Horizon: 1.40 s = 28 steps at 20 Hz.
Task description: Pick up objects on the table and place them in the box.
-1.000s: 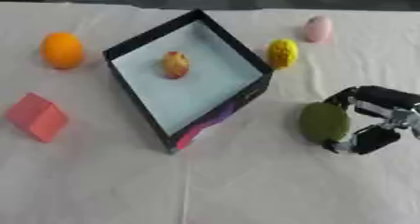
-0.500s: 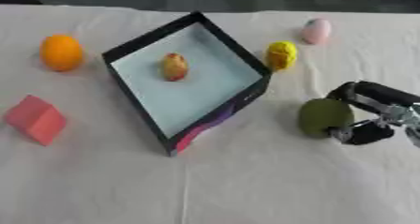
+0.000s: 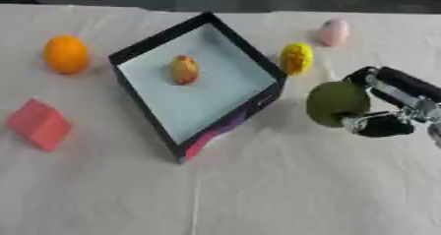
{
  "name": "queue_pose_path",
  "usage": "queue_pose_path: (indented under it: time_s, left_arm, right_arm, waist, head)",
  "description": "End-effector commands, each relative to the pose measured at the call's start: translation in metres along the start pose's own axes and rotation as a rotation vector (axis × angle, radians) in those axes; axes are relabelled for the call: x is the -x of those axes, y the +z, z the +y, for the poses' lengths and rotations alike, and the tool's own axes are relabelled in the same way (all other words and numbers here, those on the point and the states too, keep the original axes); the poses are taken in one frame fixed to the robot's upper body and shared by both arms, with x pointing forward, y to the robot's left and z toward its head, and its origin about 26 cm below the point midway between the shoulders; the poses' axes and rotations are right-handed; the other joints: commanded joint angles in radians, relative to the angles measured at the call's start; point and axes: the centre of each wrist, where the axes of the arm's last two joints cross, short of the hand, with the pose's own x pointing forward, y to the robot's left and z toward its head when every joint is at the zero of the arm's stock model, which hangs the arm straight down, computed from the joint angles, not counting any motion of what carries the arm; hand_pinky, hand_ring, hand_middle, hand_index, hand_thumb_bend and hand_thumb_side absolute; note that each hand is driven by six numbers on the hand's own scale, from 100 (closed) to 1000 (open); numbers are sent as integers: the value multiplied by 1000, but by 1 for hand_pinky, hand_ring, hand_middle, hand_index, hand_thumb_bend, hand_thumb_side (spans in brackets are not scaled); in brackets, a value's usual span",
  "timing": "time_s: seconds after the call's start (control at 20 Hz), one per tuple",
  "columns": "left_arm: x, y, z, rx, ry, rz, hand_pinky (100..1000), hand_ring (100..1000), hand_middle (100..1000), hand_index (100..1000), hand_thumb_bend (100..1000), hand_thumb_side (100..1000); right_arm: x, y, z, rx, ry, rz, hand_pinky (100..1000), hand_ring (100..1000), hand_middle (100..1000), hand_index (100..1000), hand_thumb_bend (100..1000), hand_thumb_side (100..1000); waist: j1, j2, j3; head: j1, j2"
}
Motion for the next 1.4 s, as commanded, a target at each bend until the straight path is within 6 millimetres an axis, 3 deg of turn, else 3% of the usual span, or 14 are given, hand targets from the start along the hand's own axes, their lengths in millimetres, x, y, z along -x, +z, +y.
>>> queue_pose_path:
  time_s: [0.05, 0.4, 0.75, 1.1, 1.4]
  left_arm:
    - [-14, -5, 5, -5, -16, -45, 891, 776, 724, 846, 100, 716]
    - [-21, -6, 11, -57, 2, -76, 891, 772, 713, 833, 100, 697]
    - [-37, -10, 13, -84, 21, -148, 895, 775, 717, 819, 100, 663]
    - [-50, -15, 7, -109, 8, -220, 896, 775, 719, 816, 100, 655]
    - [-59, -18, 1, -110, 30, -259, 896, 776, 723, 816, 100, 655]
  right_arm:
    - [-21, -7, -33, 60, 30, -90, 764, 534, 486, 658, 100, 100]
    - [-41, -71, -62, 82, 3, -214, 767, 536, 490, 644, 100, 100]
    - [-21, -130, -59, 97, 48, -154, 776, 553, 501, 651, 100, 111]
    - [0, -158, -40, 83, 91, -98, 786, 567, 514, 663, 100, 141]
    - [1, -175, -20, 59, 120, -98, 780, 576, 525, 674, 100, 146]
  waist:
    - [-7, -34, 2]
    - [-11, -49, 4]
    - [-11, -55, 20]
    - [-7, -50, 44]
    - [-4, -47, 65]
  head:
    - [5, 11]
    - [-20, 32]
    - [-55, 38]
    - [-87, 31]
    - [-113, 27]
